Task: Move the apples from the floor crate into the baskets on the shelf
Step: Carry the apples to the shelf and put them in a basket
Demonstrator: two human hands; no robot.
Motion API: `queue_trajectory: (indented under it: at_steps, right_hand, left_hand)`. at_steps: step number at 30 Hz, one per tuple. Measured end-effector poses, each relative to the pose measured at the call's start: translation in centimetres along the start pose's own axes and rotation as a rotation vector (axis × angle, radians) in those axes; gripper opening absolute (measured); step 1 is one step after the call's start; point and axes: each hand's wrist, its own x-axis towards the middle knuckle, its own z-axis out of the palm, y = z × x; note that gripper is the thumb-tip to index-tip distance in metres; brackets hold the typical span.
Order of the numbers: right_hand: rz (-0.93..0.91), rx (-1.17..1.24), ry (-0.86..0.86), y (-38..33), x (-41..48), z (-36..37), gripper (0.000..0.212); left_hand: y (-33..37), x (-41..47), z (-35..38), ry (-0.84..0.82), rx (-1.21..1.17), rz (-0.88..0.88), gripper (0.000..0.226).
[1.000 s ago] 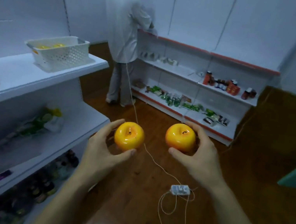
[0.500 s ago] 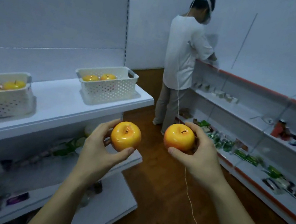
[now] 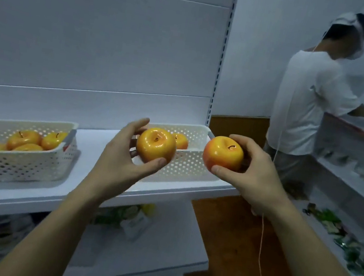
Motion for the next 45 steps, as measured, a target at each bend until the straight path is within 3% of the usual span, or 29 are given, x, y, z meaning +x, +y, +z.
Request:
queue_trajectory:
  at_steps: [5, 14, 22, 28, 35, 45]
  right_hand:
    - [-0.106, -0.004, -0.101, 2.1, 9.0, 0.4, 0.080]
    - [-0.211, -0.228, -0.411, 5.5, 20.3, 1.6, 0.082]
    - [-0.331, -0.490, -0.753, 6.4, 23.1, 2.9, 0.081]
    - [-0.338, -0.657, -0.986, 6.0, 23.5, 4.5, 0.084]
    - [-0.357, -0.764, -1.100, 5.2, 24.4, 5.7, 0.083]
    - [-0.359, -0.765, -1.169, 5.4, 23.6, 6.5, 0.077]
  left_hand:
    - [-1.5, 6.6, -0.7, -0.003, 0.104, -0.054, 0.089]
    - [-2.9, 15.3, 1.7, -0.323, 0.234, -0.190, 0.072]
    - [-4.0, 17.5, 2.1, -0.618, 0.446, -0.150, 0.073]
    - [-5.2, 17.8, 1.9, -0.726, 0.467, -0.167, 0.072]
    - [-6.4, 18.9, 2.5, -0.826, 0.359, -0.185, 0.070]
    - [-6.3, 19.4, 3.1, -1.002, 0.616, -0.107, 0.070]
